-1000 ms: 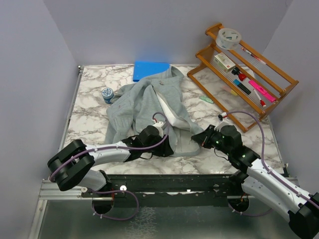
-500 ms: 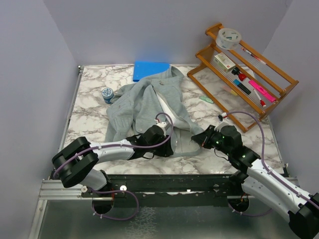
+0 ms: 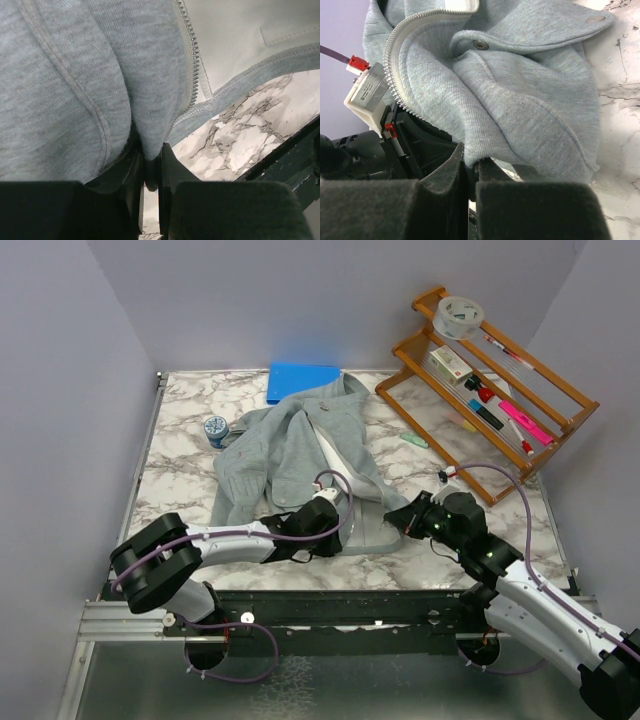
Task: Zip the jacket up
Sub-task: Pick up the jacket from the center of the board.
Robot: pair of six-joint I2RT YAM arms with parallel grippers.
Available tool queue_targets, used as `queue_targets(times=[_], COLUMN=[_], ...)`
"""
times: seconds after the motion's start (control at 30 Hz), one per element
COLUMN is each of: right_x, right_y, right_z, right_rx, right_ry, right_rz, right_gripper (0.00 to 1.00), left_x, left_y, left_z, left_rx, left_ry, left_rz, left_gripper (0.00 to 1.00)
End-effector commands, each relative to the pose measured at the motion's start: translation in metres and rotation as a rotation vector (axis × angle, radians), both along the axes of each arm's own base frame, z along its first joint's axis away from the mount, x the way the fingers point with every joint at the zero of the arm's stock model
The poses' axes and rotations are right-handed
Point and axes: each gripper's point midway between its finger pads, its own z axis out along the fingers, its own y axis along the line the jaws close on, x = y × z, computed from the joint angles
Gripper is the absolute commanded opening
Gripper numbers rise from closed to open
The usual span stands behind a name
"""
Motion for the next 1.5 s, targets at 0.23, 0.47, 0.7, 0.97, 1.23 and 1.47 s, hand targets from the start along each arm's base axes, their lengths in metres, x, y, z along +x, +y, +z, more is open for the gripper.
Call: queue_targets(times=[0.23, 0.47, 0.7, 0.97, 1.23, 1.47], right_x=[-0.003, -0.002, -0.003, -0.003, -0.003, -0.004], right_y=[-0.002, -0.001, 0.001, 0.0, 0.0, 0.0], right_z=[-0.006, -0.006, -0.009, -0.008, -0.009, -0.009], right_rx=[-0.003, -0.006, -0.004, 0.0, -0.001, -0.002], right_ry=[0.012, 0.013, 0.019, 0.019, 0.021, 0.022], right_rz=[0.002, 0.005, 0.01, 0.009, 0.009, 0.009], right_gripper=[0.0, 0.0, 0.0, 0.0, 0.0, 0.0], left_x=[0.002, 0.007, 0.005, 0.004, 0.005, 0.004], left_y=[-0.007, 0.019, 0.029, 0.025, 0.023, 0.024], left_z=[0.054, 0.056, 0.049, 0.042, 0.043, 0.043], left_rx=[-0.265, -0.324, -0.338, -0.314, -0.313, -0.315], left_ry=[-0.1, -0.099, -0.075, -0.057, -0.059, -0.06], left_rz=[-0.006, 0.094, 0.121, 0.099, 0.092, 0.093], left_gripper=[0.03, 0.0, 0.18, 0.22, 0.28, 0.26])
